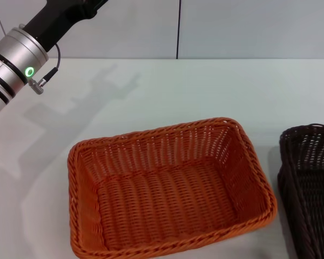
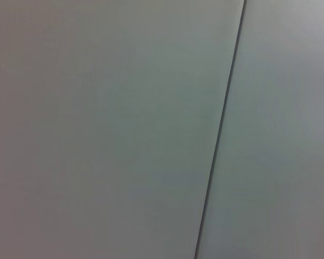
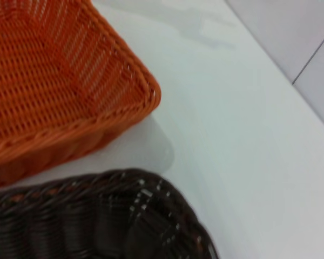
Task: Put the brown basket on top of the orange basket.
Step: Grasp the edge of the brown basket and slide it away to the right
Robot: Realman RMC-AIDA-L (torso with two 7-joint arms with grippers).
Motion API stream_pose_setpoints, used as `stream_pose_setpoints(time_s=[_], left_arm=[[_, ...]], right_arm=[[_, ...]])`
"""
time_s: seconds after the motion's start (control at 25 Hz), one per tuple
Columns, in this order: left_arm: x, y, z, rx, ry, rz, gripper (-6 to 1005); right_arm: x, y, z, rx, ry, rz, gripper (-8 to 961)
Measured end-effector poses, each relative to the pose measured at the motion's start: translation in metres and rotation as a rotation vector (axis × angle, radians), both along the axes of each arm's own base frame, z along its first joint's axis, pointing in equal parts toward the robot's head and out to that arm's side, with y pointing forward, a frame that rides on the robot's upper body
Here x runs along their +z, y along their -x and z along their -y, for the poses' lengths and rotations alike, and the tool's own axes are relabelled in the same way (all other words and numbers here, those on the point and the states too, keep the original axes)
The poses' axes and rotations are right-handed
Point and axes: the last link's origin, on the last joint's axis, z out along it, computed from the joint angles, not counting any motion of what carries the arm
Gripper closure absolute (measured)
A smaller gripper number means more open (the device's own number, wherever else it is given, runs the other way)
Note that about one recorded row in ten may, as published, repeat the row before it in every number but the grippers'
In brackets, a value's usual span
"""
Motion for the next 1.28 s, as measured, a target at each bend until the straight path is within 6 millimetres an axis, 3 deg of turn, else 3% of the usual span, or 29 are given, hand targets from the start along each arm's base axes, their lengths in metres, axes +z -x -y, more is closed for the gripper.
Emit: stream_pose_setpoints(time_s=[0.52, 0.72, 0.96, 1.28], left_arm=[[-0.001, -0.001, -0.002, 0.005, 0.003, -0.001, 172], [-0.001, 0.0, -0.002, 0.012, 0.003, -0.004, 172], [-0.001, 0.0, -0.002, 0.015, 0.003, -0.005, 172], [-0.004, 0.007, 0.0, 0.035, 0.006, -0.009, 172]], right_arm=[[-0.023, -0.016, -0.003, -0.038, 0.096, 0.04, 366], [-0.026, -0.018, -0.001, -0.045, 0.116, 0.053, 415], [-0.026, -0.021, 0.001, -0.053, 0.13, 0.071, 587], [-0.022, -0.028, 0.012, -0.081, 0.179, 0.098, 625]])
